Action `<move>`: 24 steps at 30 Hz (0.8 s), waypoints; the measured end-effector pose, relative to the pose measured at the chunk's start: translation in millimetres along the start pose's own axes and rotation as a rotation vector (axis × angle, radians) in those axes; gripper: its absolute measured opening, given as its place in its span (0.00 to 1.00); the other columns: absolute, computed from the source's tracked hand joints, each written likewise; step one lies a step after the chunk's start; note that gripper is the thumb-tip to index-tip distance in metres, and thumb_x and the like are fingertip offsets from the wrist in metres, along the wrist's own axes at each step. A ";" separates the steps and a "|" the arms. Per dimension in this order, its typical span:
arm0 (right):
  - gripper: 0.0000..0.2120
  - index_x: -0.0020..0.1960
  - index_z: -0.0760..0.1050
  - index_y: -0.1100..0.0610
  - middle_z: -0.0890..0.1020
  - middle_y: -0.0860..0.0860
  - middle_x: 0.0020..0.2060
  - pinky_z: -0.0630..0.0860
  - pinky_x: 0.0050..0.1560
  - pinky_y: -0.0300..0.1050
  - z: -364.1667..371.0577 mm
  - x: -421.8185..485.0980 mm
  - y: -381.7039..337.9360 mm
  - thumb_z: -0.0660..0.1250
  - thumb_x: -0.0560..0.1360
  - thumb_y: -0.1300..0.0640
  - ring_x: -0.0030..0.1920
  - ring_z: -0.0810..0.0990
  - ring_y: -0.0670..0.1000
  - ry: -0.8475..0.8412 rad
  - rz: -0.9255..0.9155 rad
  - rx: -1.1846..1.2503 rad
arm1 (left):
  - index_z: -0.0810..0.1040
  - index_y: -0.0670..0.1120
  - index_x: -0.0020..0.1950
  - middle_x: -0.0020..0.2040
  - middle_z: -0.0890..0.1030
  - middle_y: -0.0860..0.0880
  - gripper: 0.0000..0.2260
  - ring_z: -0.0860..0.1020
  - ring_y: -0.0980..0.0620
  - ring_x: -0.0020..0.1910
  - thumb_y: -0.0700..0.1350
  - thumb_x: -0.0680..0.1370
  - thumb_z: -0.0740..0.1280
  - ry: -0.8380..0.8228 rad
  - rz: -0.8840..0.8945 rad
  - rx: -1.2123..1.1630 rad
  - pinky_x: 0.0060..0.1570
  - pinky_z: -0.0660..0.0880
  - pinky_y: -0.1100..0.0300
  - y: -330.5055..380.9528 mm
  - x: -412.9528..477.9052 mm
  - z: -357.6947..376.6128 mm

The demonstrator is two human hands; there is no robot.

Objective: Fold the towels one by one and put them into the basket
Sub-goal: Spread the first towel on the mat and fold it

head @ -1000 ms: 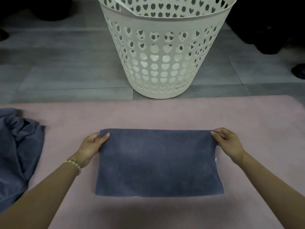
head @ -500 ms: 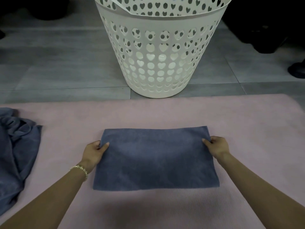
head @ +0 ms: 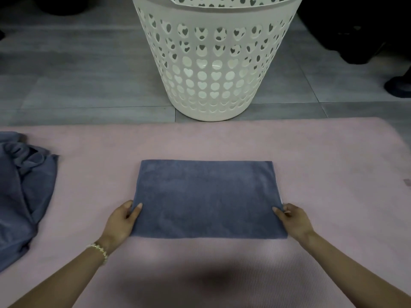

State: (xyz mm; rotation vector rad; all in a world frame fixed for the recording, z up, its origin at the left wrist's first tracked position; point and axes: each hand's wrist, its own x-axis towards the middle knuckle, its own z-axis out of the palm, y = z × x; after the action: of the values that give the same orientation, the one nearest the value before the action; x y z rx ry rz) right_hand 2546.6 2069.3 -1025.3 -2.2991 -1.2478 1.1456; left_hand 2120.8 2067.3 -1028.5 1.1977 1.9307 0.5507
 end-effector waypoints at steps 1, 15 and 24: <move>0.13 0.36 0.71 0.59 0.79 0.54 0.33 0.72 0.39 0.48 0.9 -2.0 1.4 0.64 0.78 0.54 0.36 0.77 0.56 0.035 -0.025 -0.002 | 0.72 0.46 0.36 0.33 0.78 0.48 0.13 0.75 0.46 0.34 0.47 0.80 0.61 0.019 0.030 0.031 0.36 0.70 0.55 -2.3 -0.9 0.8; 0.17 0.62 0.74 0.56 0.75 0.51 0.60 0.74 0.61 0.47 44.5 -27.5 -35.9 0.68 0.75 0.53 0.57 0.76 0.52 0.140 -0.576 -0.256 | 0.78 0.41 0.45 0.40 0.82 0.46 0.15 0.81 0.44 0.43 0.53 0.74 0.70 -0.069 -0.181 0.097 0.38 0.72 0.60 -9.6 8.8 -7.7; 0.27 0.72 0.64 0.49 0.63 0.43 0.71 0.54 0.75 0.41 88.9 -38.2 -78.9 0.59 0.76 0.40 0.72 0.60 0.44 -0.166 -0.563 -0.134 | 0.74 0.42 0.64 0.56 0.82 0.46 0.19 0.82 0.48 0.53 0.45 0.75 0.70 -0.470 -0.297 -0.401 0.47 0.79 0.60 58.3 9.6 -17.6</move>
State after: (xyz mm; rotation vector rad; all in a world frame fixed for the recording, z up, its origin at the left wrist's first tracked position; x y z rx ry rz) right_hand 2422.1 2074.5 -1018.0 -1.7680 -1.9215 1.0769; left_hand 2136.2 2103.4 -981.0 0.6917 1.4704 0.4243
